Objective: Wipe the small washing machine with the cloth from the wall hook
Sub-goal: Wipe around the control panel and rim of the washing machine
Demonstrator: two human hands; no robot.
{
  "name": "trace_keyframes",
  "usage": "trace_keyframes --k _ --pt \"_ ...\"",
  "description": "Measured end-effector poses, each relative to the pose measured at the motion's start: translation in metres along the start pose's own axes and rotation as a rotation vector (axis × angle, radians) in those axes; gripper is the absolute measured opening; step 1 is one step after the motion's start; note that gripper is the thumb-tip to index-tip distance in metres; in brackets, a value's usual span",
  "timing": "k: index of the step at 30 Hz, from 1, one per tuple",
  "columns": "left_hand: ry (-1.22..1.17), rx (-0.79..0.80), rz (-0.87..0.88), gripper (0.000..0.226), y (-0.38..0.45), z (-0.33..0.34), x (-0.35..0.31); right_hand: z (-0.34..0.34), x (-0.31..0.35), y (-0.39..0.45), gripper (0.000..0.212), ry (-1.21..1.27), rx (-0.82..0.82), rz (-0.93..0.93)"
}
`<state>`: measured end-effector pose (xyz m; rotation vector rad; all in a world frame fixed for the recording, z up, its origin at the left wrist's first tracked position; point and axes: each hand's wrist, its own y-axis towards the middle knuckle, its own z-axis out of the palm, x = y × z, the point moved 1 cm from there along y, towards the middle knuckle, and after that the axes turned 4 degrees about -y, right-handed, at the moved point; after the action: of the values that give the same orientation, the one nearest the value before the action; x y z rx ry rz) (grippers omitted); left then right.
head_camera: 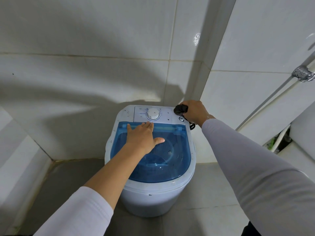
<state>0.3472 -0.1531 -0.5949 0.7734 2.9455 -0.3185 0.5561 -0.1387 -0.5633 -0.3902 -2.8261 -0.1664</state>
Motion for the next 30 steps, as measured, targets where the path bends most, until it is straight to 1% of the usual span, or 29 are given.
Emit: trace_keyframes --k 18,22,27,30 --pt "0.029 0.017 -0.024 0.086 0.001 -0.005 -0.004 -0.001 -0.004 -0.032 0.033 0.038 0.046 0.121" --pt "0.051 0.012 -0.026 0.084 -0.001 -0.005 -0.007 -0.002 -0.005 -0.039 0.031 0.005 0.053 0.103" --pt "0.052 0.011 -0.038 0.082 -0.003 -0.006 -0.009 -0.003 -0.006 -0.048 0.023 -0.07 0.111 0.059" --pt "0.043 0.002 -0.046 0.082 -0.003 -0.005 -0.01 -0.009 -0.005 -0.054 0.026 -0.089 0.158 0.019"
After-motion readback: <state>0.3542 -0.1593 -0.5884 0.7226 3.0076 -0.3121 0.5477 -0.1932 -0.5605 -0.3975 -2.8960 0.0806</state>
